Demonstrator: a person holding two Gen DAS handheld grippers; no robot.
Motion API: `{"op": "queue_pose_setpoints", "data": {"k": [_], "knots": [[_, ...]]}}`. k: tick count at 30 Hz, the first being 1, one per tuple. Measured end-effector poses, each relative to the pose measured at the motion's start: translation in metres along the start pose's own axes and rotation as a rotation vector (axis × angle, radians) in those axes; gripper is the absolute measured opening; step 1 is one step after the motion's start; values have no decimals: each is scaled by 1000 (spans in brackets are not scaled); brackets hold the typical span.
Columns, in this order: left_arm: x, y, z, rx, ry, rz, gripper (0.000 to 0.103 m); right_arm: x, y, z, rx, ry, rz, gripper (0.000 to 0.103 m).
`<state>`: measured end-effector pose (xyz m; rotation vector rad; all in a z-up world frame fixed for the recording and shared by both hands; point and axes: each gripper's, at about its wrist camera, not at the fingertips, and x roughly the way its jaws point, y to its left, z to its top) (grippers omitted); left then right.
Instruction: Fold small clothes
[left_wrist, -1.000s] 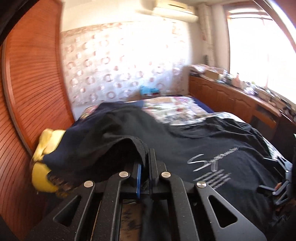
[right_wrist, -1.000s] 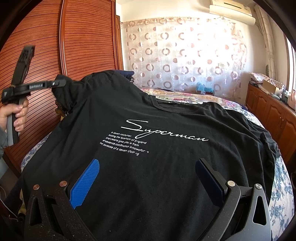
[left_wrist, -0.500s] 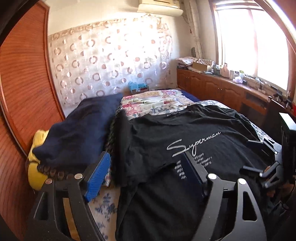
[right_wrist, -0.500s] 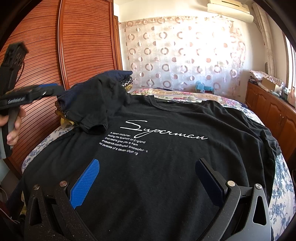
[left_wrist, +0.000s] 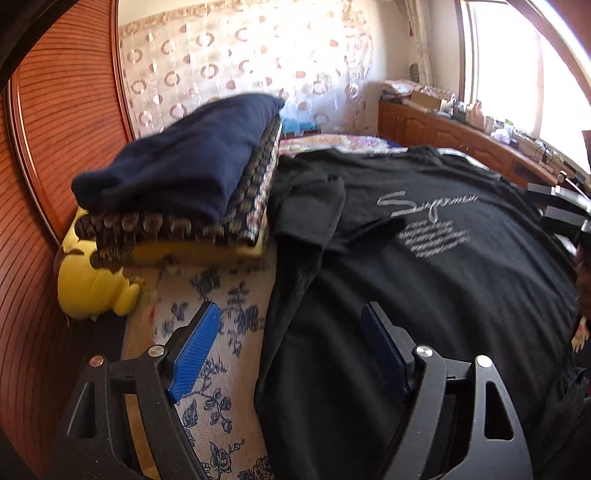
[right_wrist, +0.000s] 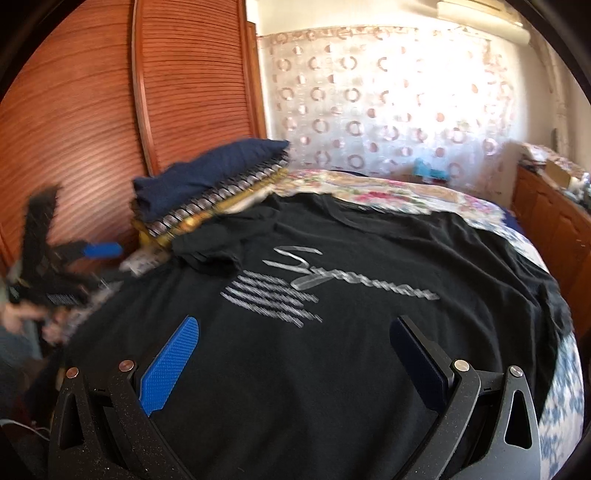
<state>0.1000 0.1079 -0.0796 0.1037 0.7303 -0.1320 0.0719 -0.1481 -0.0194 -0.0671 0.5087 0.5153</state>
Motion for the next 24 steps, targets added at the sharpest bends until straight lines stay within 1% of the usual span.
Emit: {"op": "queue_pose_setpoints", "data": {"k": [4, 7, 9, 10, 12, 15, 17, 20, 22, 24], "knots": [[17, 6, -4, -26, 57, 10, 80, 15, 9, 25, -44, 15, 62, 97], [24, 10, -1, -42, 94, 3, 80, 38, 13, 41, -69, 47, 90, 92], [30, 11, -1, -45, 128, 1, 80, 56, 12, 50, -57, 77, 118, 89], [32, 12, 0, -60, 132, -16, 80, 67, 11, 56, -49, 91, 127, 88], [32, 14, -1, -77, 138, -26, 82, 88, 7, 65, -33, 117, 137, 84], [31, 14, -2, -79, 133, -22, 82, 120, 1, 76, -6, 165, 161, 77], [30, 13, -3, -80, 131, -23, 82, 139, -4, 81, 18, 202, 178, 70], [31, 14, -2, -83, 129, -23, 82, 166, -10, 86, 49, 252, 203, 62], [31, 15, -3, -84, 127, -23, 82, 185, -13, 92, 71, 276, 224, 59], [30, 16, -3, -85, 126, -26, 82, 195, -14, 94, 93, 294, 242, 58]]}}
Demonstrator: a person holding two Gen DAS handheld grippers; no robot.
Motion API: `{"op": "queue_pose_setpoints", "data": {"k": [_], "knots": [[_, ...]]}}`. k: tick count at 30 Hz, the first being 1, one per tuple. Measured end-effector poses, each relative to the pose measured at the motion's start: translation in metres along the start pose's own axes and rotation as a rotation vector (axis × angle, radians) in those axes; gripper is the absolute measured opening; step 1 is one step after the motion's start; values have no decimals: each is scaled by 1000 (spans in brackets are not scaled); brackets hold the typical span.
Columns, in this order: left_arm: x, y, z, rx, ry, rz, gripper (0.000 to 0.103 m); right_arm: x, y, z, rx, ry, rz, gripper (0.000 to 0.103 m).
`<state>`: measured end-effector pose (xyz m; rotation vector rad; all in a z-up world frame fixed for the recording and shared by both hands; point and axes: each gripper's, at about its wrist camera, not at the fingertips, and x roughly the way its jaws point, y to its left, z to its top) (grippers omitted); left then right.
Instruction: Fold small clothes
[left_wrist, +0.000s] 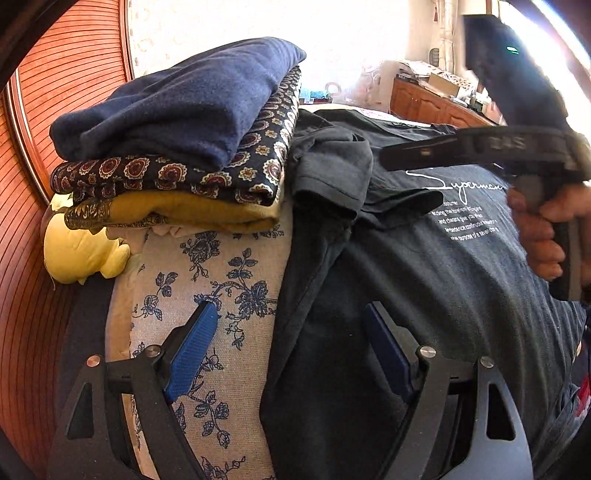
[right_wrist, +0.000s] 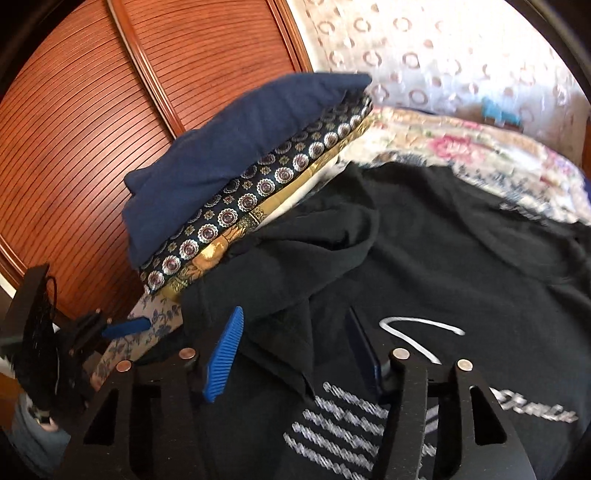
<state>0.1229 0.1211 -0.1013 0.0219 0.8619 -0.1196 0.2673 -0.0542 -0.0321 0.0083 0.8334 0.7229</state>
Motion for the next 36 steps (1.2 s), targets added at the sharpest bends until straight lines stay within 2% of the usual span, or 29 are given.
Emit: {"op": "queue_pose_setpoints", "data": {"k": [6, 9, 11, 12, 13, 20, 26, 30, 33, 36], "knots": [[0, 0, 1, -1, -1, -1, 82, 31, -7, 14, 35, 49, 45, 49], [0, 0, 1, -1, -2, -2, 82, 38, -8, 21, 18, 52, 22, 38], [0, 0, 1, -1, -1, -1, 82, 40, -8, 22, 5, 52, 5, 20], [0, 0, 1, -1, -1, 0, 82, 39, -9, 22, -6, 48, -5, 15], [0, 0, 1, -2, -1, -1, 82, 39, -8, 23, -18, 40, -17, 6], [0, 0, 0, -3, -1, 0, 82, -2, -22, 40, -40, -75, -34, 4], [-1, 0, 1, -3, -1, 0, 82, -28, -52, 58, -5, -127, -100, 4], [-1, 0, 1, -3, -2, 0, 82, -44, -77, 63, 50, -146, -153, 4], [-1, 0, 1, -3, -2, 1, 82, -43, -68, 56, 50, -135, -161, 4], [-1, 0, 1, -4, -2, 1, 82, -32, -55, 45, 42, -100, -122, 4]]}}
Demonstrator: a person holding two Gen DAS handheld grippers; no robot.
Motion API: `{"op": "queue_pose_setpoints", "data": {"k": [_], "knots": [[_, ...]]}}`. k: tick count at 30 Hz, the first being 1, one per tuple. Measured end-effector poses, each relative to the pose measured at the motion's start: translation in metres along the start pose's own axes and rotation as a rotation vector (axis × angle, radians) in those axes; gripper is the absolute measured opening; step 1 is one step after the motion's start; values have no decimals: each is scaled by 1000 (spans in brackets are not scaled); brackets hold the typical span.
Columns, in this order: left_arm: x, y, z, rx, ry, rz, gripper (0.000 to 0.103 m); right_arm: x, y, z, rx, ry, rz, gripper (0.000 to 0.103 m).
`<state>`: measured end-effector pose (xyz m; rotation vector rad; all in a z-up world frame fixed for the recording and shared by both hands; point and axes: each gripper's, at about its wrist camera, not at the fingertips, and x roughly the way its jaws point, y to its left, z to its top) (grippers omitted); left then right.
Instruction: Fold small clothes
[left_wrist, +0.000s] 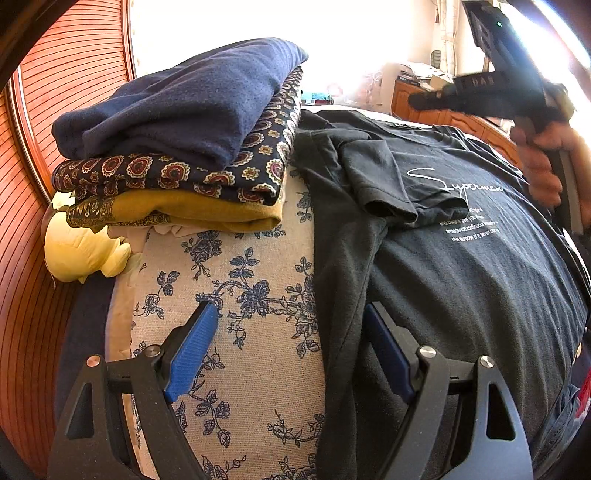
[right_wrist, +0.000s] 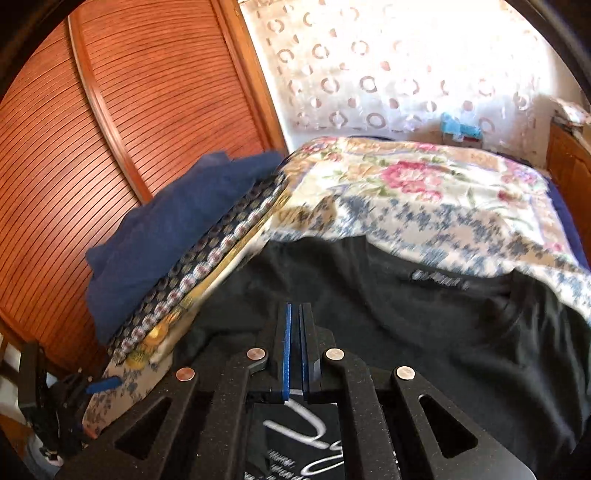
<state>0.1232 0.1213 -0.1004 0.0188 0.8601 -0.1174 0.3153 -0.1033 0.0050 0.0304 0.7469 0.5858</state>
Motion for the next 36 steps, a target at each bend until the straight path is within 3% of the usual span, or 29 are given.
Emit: {"op": "queue_pose_setpoints", "data": {"k": [2, 5, 9, 15, 20, 21, 23, 30, 36], "knots": [[0, 0, 0, 0, 0, 0, 82, 10, 10, -6, -12, 29, 15, 21], [0, 0, 0, 0, 0, -1, 82, 22, 24, -23, -18, 69, 70, 35], [0, 1, 0, 0, 0, 0, 82, 32, 44, -49, -64, 122, 120, 40], [0, 1, 0, -1, 0, 1, 82, 50, 54, -59, -35, 181, 132, 40], [0, 2, 0, -1, -1, 0, 82, 59, 62, -57, -17, 167, 118, 40], [0, 2, 0, -2, -1, 0, 82, 61, 64, -57, -30, 164, 111, 36], [0, 2, 0, -2, -1, 0, 82, 59, 65, -57, -50, 167, 99, 10], [0, 2, -1, -2, -1, 1, 82, 31, 54, -41, -94, 93, 101, 6], [0, 2, -1, -2, -1, 1, 82, -1, 14, -6, -87, 42, -11, 6]]}}
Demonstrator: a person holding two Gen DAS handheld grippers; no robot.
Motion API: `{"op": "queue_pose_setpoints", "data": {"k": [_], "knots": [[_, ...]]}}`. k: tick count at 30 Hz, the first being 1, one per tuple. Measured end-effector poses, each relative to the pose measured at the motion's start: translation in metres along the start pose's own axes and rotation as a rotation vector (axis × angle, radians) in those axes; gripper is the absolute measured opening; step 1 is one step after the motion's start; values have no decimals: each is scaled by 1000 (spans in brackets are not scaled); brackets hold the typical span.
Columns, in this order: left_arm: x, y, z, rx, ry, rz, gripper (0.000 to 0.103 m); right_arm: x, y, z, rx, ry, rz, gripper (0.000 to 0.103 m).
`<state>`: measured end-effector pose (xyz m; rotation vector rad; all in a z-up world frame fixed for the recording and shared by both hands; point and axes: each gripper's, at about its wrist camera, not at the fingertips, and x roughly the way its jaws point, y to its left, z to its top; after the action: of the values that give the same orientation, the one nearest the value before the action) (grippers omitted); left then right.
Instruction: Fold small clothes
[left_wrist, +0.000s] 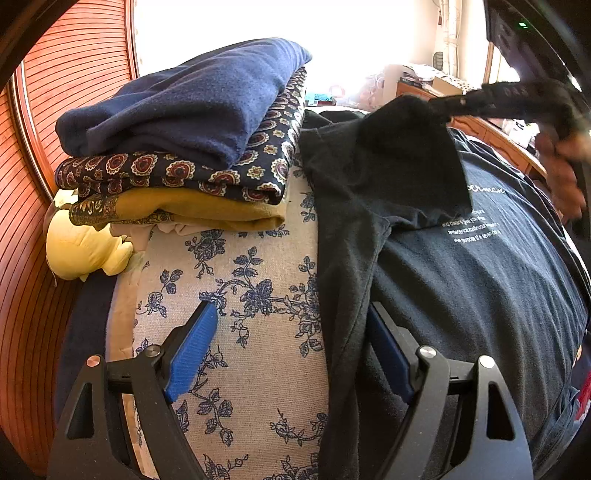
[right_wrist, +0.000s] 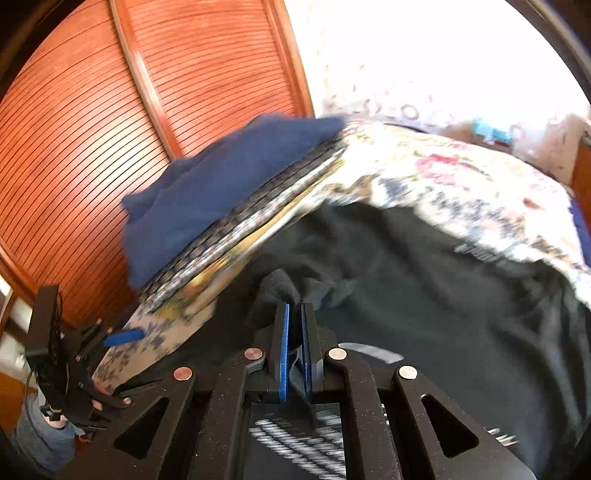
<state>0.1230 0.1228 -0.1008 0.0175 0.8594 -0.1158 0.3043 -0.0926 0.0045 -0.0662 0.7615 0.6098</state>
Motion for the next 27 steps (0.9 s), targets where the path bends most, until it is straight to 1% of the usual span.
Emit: {"op": "queue_pose_setpoints", "data": {"k": [1, 4, 5, 6, 8, 11, 14, 16, 19, 22, 24, 27], "knots": [[0, 0, 0, 0, 0, 0, 82, 0, -8, 4, 9, 9, -24, 6], [0, 0, 0, 0, 0, 0, 82, 11, -32, 12, 36, 71, -137, 6], [0, 0, 0, 0, 0, 0, 82, 17, -37, 12, 40, 97, -158, 12], [0, 0, 0, 0, 0, 0, 82, 20, -41, 10, 47, 108, -181, 15], [0, 0, 0, 0, 0, 1, 82, 23, -42, 7, 51, 107, -193, 30], [0, -1, 0, 0, 0, 1, 82, 21, -41, 4, 76, 69, -165, 40], [-1, 0, 0, -1, -2, 4, 82, 13, -47, 7, 101, 23, -116, 41], [-1, 1, 0, -1, -2, 4, 82, 15, -47, 12, 73, 1, -83, 41], [-2, 3, 0, -1, -4, 3, 80, 36, -41, 19, 38, 16, -59, 41], [-2, 6, 1, -10, -11, 6, 77, 63, -40, 27, 47, 36, -23, 41], [-3, 6, -1, -13, -14, 8, 76, 80, -39, 29, 58, 52, 7, 41], [-3, 5, 0, -14, -14, 9, 76, 103, -39, 34, 63, 86, 28, 41]]}}
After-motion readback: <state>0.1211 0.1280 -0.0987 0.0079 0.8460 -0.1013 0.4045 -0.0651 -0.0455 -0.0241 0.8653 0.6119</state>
